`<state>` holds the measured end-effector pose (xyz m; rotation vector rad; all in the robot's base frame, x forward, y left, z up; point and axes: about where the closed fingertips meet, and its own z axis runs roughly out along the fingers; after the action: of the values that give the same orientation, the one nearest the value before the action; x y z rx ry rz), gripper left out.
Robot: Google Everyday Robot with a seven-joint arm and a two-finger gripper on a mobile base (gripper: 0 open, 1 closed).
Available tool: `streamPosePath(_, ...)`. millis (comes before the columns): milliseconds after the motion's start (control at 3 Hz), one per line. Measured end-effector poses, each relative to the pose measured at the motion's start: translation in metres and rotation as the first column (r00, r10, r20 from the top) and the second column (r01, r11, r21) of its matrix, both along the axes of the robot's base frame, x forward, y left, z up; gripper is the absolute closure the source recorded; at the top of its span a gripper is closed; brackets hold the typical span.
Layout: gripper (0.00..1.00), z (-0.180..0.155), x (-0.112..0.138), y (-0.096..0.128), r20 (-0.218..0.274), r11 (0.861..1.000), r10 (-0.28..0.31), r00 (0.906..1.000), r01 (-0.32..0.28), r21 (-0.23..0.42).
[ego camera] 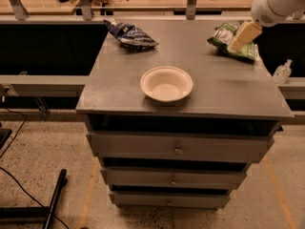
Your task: Place green jalapeno chip bag into paper bowl
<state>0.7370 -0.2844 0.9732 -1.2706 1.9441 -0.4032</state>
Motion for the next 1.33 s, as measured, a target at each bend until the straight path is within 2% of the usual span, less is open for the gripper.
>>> streamPosePath(333, 0.00, -0.019, 0.068, 0.005, 0.001, 0.982, -0.128, 0.9918, 0.127, 0.137)
streamPosePath(667, 0.00, -0.017, 0.080, 0.001, -0.004, 0.959, -0.194, 0.9810, 0.191, 0.208)
streamPosePath(1000, 0.00, -0.025, 0.080, 0.001, -0.030, 0.955, -0.201, 0.9792, 0.202, 0.219)
streamPosePath(1333, 0.00, -0.032, 0.081, -0.006, -0.063, 0.918, -0.219, 0.9736, 0.228, 0.323)
